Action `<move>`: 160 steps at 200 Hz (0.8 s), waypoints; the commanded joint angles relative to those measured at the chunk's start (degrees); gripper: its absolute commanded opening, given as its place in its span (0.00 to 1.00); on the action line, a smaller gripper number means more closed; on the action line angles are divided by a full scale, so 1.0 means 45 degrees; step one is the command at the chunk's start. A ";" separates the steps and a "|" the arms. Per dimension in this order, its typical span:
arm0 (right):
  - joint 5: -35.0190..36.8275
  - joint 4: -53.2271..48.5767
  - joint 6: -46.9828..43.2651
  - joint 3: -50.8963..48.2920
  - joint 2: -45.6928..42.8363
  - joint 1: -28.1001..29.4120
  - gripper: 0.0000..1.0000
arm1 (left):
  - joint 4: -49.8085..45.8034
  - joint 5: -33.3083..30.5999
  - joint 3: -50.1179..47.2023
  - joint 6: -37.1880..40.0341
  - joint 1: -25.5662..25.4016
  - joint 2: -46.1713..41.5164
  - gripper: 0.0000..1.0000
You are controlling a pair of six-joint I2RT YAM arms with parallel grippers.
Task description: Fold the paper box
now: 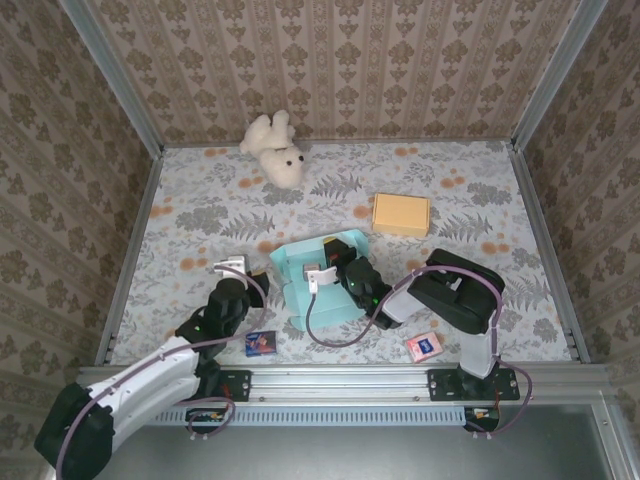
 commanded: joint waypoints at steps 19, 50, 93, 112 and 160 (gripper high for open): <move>-0.0029 -0.0418 -0.0010 -0.0313 0.0362 0.0129 0.00 | 0.1958 0.1164 0.0049 0.0945 0.0316 0.1008 0.40; -0.0182 -0.0711 0.0245 -0.0420 0.0142 0.0125 0.00 | 0.2915 0.1936 0.0409 0.1330 0.0394 0.2508 0.41; -0.0360 -0.1516 0.0605 -0.0396 -0.0303 0.0136 0.00 | 0.4394 0.2894 0.0586 0.1473 0.0410 0.4101 0.40; -0.0360 -0.1577 0.0621 -0.0391 -0.0301 0.0132 0.00 | 0.4534 0.2896 0.0647 0.1532 0.0378 0.4284 0.37; -0.0366 -0.1599 0.0829 -0.0365 -0.0308 0.0093 0.00 | 0.4561 0.2589 0.0616 0.1676 0.0384 0.4299 0.29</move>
